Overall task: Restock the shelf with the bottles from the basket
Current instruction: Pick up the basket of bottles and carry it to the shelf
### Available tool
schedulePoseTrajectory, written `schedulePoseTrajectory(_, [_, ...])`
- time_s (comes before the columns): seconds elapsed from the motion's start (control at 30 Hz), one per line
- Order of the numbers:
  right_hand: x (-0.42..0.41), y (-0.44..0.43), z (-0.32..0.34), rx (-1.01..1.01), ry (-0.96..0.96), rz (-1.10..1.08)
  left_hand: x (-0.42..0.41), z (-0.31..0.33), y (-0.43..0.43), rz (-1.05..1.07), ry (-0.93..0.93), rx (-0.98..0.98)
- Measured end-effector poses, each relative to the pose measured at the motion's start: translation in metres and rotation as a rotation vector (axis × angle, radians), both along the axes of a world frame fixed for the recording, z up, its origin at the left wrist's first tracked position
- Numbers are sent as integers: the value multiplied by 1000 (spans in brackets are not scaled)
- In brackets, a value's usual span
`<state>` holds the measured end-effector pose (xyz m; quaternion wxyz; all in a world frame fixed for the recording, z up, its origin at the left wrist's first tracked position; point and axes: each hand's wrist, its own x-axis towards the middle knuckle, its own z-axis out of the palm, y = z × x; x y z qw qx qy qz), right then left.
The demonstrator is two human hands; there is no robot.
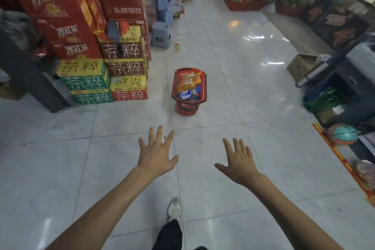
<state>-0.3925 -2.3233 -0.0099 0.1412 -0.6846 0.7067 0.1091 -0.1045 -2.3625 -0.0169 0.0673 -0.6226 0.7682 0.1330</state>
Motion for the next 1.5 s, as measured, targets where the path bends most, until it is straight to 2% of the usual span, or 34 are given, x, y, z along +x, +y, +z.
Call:
schedulePoseTrajectory(0.43, [-123,-225,-33,97,2,50,-121,-28,-220,-29,-41,95])
schedulePoseTrajectory(0.8, [-246,-449,-36,97,-33,161,-246,-31,-389,151,-53,84])
schedulePoseTrajectory(1.0, [-251,-580,-46,120,12,323,-252,-58,-471,336,10,99])
schedulePoseTrajectory(1.2, [-217,-715,-41,113,46,443,-239,-83,-567,465,30,161])
schedulePoseTrajectory(1.5, [-167,-862,-31,42,-45,661,-228,-83,-673,656,69,103])
